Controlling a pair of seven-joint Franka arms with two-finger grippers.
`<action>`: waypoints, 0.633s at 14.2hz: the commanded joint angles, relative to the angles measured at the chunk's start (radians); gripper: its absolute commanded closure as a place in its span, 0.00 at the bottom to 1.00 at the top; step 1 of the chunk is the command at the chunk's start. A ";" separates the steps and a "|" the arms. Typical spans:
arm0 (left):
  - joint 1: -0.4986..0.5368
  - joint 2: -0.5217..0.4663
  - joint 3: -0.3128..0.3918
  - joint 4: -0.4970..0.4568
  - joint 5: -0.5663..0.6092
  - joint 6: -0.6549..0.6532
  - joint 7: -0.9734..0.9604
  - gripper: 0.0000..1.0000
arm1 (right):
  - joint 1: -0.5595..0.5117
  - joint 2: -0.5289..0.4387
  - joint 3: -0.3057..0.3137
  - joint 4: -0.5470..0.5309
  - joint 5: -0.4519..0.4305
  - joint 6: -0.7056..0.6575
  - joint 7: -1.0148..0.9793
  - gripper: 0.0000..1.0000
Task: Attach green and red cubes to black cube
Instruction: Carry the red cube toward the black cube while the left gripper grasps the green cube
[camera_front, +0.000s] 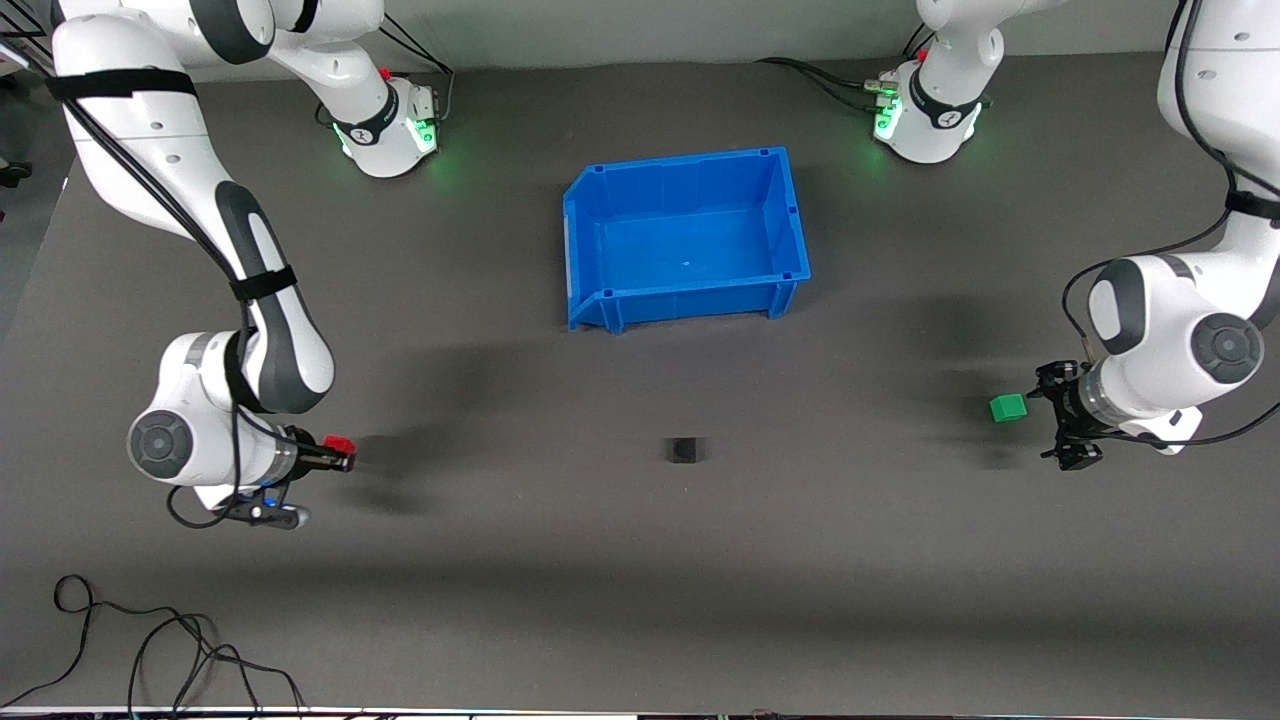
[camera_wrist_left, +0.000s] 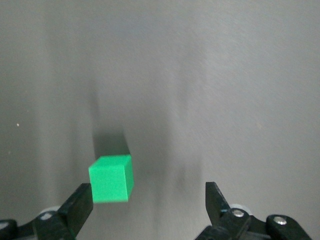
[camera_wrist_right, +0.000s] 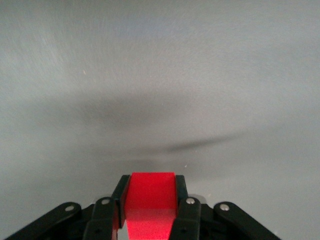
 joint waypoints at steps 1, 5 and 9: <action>-0.002 0.051 0.002 -0.007 0.122 0.021 -0.146 0.00 | 0.027 -0.007 0.025 0.084 0.022 -0.129 0.262 0.88; -0.013 0.088 0.000 -0.010 0.166 0.009 -0.181 0.00 | 0.163 0.002 0.032 0.135 0.019 -0.161 0.540 0.88; -0.015 0.067 -0.004 -0.009 0.174 -0.073 -0.143 0.00 | 0.217 0.013 0.048 0.152 0.107 -0.160 0.731 0.88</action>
